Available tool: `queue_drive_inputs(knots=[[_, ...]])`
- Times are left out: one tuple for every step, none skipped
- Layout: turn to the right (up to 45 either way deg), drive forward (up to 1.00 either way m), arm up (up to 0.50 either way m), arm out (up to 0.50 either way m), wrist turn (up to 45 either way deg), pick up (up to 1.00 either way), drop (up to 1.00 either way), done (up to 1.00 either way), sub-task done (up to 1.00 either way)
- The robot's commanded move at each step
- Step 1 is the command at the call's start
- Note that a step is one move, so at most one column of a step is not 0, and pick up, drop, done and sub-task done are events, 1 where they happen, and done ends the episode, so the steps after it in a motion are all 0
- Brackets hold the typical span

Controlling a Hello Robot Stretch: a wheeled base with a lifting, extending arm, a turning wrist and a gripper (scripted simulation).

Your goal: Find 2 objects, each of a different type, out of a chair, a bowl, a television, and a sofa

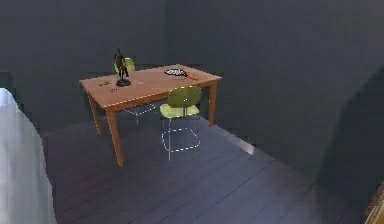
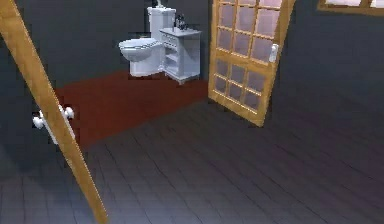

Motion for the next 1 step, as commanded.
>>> queue_drive_inputs(knots=[[0.0, 0.15, 0.0, 0.0, 0.0, 0.0, 0.0, 0.0, 0.0]])
